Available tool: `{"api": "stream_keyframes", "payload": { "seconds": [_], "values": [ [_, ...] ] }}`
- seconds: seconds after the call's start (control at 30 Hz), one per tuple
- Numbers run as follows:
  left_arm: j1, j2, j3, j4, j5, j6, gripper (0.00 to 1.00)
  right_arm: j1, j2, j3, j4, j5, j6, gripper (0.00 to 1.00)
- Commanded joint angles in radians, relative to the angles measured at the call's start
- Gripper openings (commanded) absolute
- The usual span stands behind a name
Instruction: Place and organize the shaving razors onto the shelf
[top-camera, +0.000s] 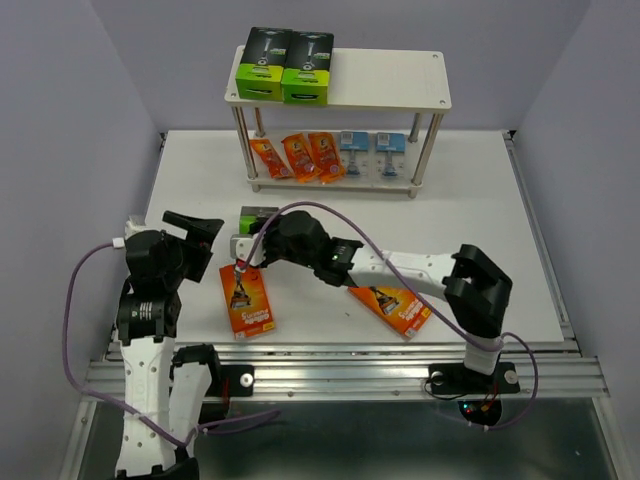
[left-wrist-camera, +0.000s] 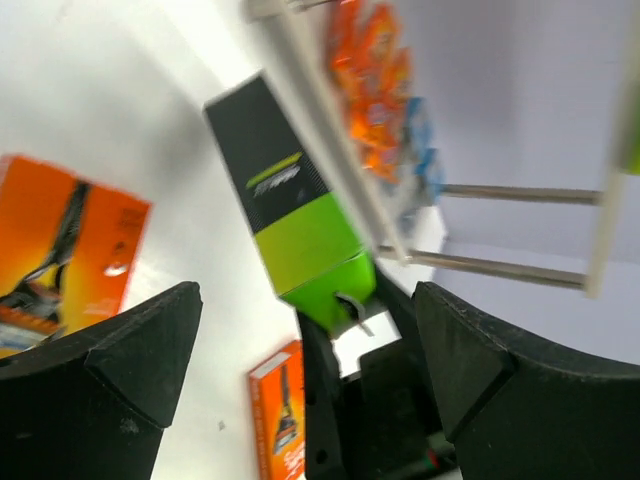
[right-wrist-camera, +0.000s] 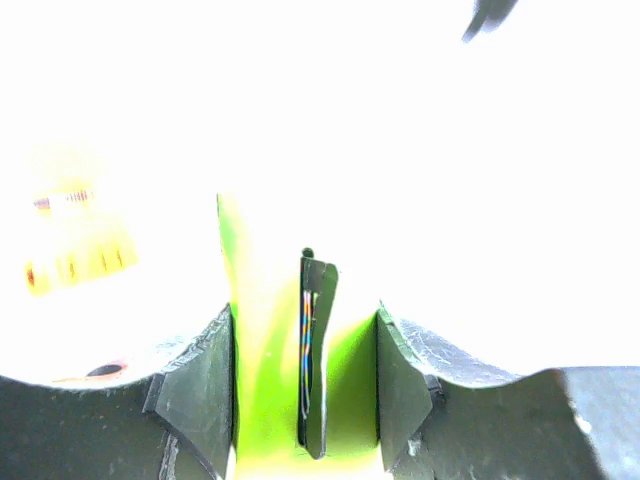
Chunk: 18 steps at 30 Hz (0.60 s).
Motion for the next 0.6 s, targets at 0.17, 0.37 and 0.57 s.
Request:
{"api": "stream_keyframes", "payload": {
  "seconds": [0.17,0.37,0.57],
  "values": [
    [-0.001,-0.057,0.169,0.054,-0.058,0.048,0.99,-0.025,-0.585,-0.166,-0.086,0.039,-0.101,0.18],
    [-0.001,-0.037,0.115,0.071,-0.047,0.057,0.99,-0.025,-0.762,0.013,-0.217,0.089,-0.182,0.2],
    [-0.001,-0.011,0.086,0.099,-0.058,0.068,0.99,-0.14,-0.644,0.224,-0.217,0.188,-0.328,0.2]
  ]
}}
